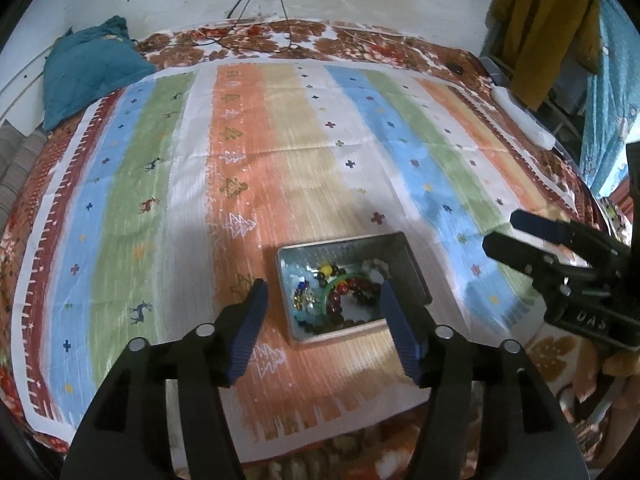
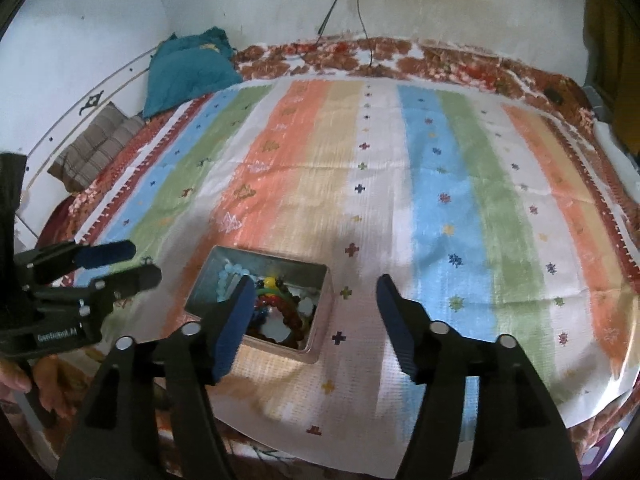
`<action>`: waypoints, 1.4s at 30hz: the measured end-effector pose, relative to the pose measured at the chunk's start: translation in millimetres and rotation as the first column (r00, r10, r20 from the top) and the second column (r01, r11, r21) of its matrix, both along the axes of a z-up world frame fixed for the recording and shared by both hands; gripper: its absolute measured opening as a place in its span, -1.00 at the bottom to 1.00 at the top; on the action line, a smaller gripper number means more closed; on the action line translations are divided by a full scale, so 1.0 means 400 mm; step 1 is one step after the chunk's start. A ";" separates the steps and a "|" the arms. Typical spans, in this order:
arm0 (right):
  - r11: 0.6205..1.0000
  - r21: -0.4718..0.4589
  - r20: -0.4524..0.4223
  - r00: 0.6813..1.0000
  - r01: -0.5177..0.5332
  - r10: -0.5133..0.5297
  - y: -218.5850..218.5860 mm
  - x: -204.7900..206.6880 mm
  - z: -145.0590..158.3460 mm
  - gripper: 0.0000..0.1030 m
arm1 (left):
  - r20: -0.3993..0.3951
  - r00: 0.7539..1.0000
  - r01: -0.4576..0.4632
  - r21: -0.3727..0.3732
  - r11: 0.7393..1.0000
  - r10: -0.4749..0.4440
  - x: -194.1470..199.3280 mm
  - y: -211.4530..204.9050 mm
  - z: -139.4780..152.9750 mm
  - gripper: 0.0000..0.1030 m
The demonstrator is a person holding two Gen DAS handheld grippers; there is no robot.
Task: Organize jewelry
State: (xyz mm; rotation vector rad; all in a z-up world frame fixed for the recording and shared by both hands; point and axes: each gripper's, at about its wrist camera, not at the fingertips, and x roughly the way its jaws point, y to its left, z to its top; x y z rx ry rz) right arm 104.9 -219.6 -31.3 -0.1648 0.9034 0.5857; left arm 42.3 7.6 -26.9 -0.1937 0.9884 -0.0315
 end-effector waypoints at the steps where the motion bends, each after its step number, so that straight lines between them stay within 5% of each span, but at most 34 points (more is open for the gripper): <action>1: 1.000 0.000 0.004 1.000 -0.001 0.001 -0.002 -0.003 0.002 0.32 | 0.005 1.000 0.002 0.001 1.000 -0.002 -0.006 -0.001 0.003 0.30; 9: 1.000 -0.003 0.026 1.000 -0.015 0.015 -0.009 -0.037 0.015 0.49 | 0.042 0.999 0.023 0.041 0.999 -0.025 -0.044 -0.020 0.023 0.46; 17: 1.000 -0.007 0.082 0.996 -0.020 0.021 -0.020 -0.086 0.036 0.75 | 0.066 0.997 0.026 0.054 0.998 -0.030 -0.078 -0.027 0.035 0.86; 42: 0.999 -0.005 0.124 0.991 -0.044 0.044 -0.028 -0.134 0.053 0.90 | 0.111 0.994 0.003 0.051 0.999 -0.009 -0.109 -0.015 0.049 0.89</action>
